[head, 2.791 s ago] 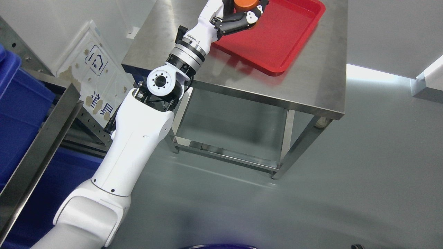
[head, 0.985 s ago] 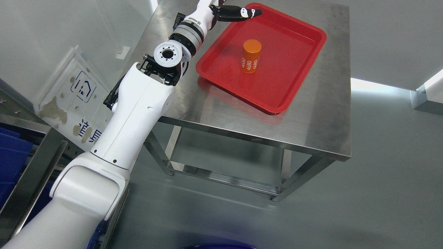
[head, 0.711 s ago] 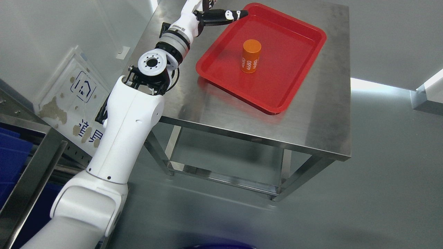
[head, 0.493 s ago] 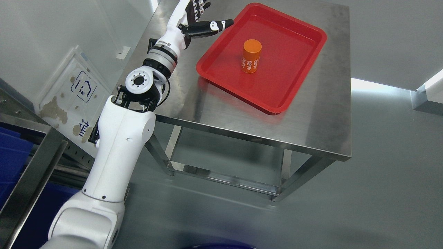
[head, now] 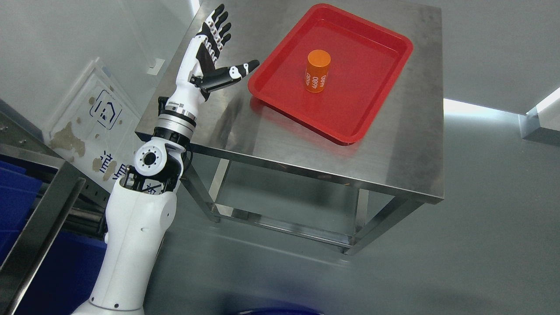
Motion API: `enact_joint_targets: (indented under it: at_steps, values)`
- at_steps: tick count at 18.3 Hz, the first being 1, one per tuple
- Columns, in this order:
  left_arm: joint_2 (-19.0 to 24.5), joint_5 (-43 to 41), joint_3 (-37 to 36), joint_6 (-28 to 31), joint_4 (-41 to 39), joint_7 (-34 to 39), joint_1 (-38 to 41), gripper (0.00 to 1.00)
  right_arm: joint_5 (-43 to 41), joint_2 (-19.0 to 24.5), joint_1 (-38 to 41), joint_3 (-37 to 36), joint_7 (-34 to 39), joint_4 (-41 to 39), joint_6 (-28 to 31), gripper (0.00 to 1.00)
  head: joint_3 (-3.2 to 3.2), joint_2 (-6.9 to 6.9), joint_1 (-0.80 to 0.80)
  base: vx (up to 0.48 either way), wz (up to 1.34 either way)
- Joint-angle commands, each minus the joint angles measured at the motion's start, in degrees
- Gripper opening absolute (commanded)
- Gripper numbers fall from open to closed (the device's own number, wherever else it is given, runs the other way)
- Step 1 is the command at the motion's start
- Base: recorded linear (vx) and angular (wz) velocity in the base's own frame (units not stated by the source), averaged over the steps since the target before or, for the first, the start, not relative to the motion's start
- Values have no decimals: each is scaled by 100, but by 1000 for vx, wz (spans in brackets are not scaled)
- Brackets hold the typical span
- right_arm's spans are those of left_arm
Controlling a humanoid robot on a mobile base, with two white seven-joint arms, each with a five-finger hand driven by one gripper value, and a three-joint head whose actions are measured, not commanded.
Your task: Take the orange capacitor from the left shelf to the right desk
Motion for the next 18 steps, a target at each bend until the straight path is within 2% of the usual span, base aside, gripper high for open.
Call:
enact_joint_targets:
  at_steps: [1,18]
  values:
    - [131,-11,125,-1,-524,1,580,100,26,-100,-9,-62,4,-193,2,100,0,0,0,0,0]
    - [157,-11,-33,51,-524,-131,755,100,26,-100,-9,-62,4,-193,2,100,0,0,0,0,0]
